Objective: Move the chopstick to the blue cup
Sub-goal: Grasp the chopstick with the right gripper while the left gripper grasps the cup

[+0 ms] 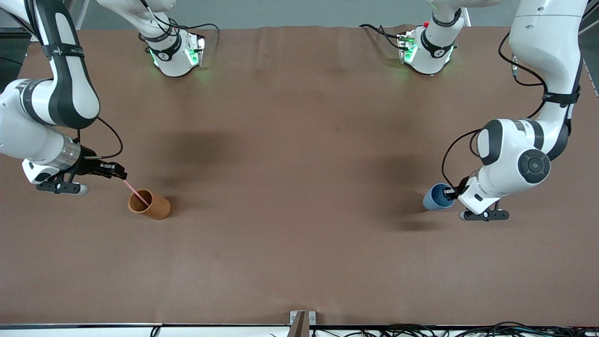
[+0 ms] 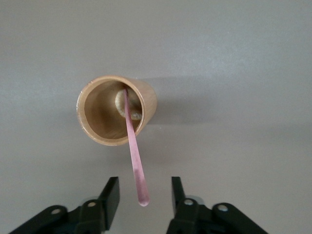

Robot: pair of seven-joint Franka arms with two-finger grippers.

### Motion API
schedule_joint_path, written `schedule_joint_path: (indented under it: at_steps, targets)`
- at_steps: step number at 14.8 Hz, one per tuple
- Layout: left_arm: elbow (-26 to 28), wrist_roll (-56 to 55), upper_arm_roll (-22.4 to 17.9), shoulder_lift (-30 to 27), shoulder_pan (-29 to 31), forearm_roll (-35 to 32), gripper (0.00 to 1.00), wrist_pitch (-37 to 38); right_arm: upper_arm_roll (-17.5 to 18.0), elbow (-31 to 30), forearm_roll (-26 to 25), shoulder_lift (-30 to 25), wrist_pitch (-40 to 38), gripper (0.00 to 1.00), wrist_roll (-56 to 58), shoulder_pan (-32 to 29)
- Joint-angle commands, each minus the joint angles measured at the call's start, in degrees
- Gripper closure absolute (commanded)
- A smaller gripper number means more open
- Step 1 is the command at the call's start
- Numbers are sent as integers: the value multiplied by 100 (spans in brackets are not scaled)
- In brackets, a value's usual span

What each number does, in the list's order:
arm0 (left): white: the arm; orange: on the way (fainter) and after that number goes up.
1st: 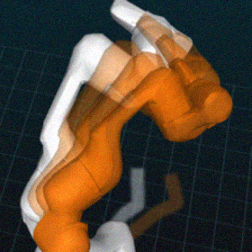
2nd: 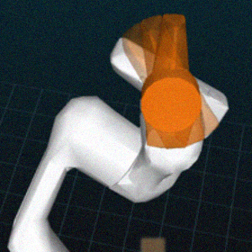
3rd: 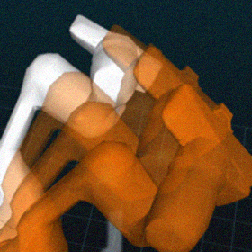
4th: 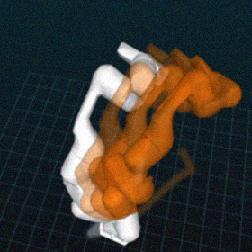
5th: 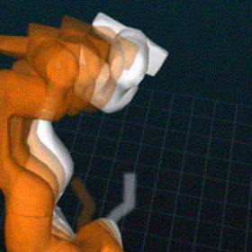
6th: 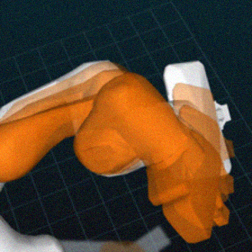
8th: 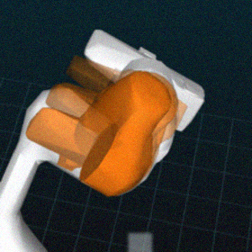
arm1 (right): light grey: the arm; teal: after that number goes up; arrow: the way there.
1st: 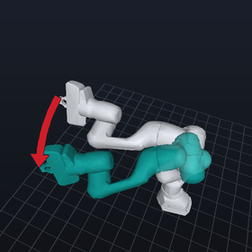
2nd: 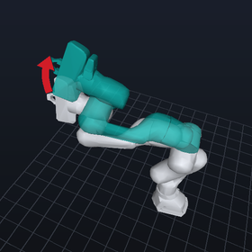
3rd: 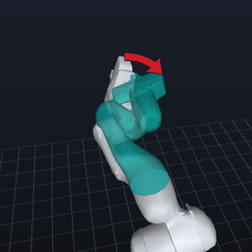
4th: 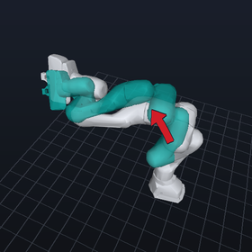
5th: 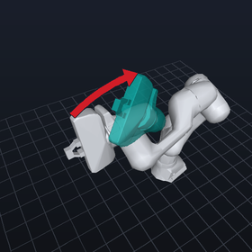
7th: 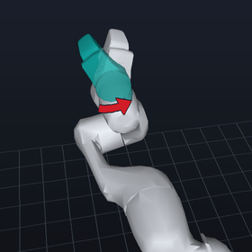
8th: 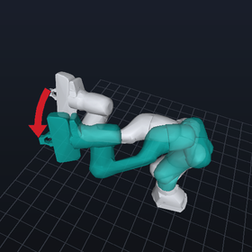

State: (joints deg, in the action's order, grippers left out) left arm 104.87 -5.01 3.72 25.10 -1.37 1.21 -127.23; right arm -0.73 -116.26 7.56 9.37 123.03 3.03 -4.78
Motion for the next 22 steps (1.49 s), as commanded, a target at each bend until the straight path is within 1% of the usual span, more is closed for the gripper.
schedule_joint_path:
  at_steps: [1, 2, 3, 5, 6, 7, 8, 10, 11, 13, 14, 16, 18, 20, 22]
  targets:
    - [-746, -848, 373, -154, -65, 54, 100, 908, 38, -152, 132, -102, 81, 60, 110, -32]
    - [-905, -1358, 558, -154, -74, 29, 100, 1110, 38, -152, 132, -102, 81, 63, 110, -32]
    - [-950, -1937, 873, -154, -91, 20, 100, 1173, 38, -152, 132, -102, 72, 70, 110, -32]
    - [-1108, -3001, 1358, -50, -205, -16, 100, 1148, 38, -134, 132, -102, 46, 88, 102, -24]
    - [-1213, -3459, 1516, 55, -406, -68, 100, 1148, 38, -125, 132, -111, 45, 94, 102, -23]
    - [-1319, -3924, 1587, 152, -591, -155, 100, 1148, 38, -125, 132, -111, 37, 96, 93, -23]
    - [-1398, -4390, 1666, 301, -827, -209, 100, 1148, 38, -108, 132, -120, 37, 97, 93, -23]
    - [-1548, -4999, 1676, 574, -1346, -279, 100, 1122, 38, -29, 132, -129, -51, 97, 40, -15]
    - [-1653, -5262, 1676, 775, -1609, -340, 100, 1008, 55, 67, 132, -146, -199, 97, 31, -6]
    - [-1969, -5921, 1667, 1118, -1944, -463, 100, 805, 64, 479, 167, -155, -777, 97, 23, 3]
    - [-2022, -6159, 1667, 1181, -2085, -603, 100, 805, 55, 759, 298, -155, -1137, 97, 23, -6]
    - [-2040, -6433, 1676, 1373, -2165, -719, 99, 683, 38, 1375, 588, -155, -1946, 97, -4, -32]
    - [-2032, -6618, 1659, 1576, -2393, -745, 100, 254, 46, 2042, 616, -155, -2676, 97, -380, -6]
    - [-2032, -6724, 1659, 1656, -2447, -745, 99, 137, 73, 2850, 607, -155, -3553, 97, -723, 20]
    - [-2023, -6724, 1650, 1709, -2473, -797, 98, 49, 82, 3467, 598, -155, -4267, 97, -934, 38]
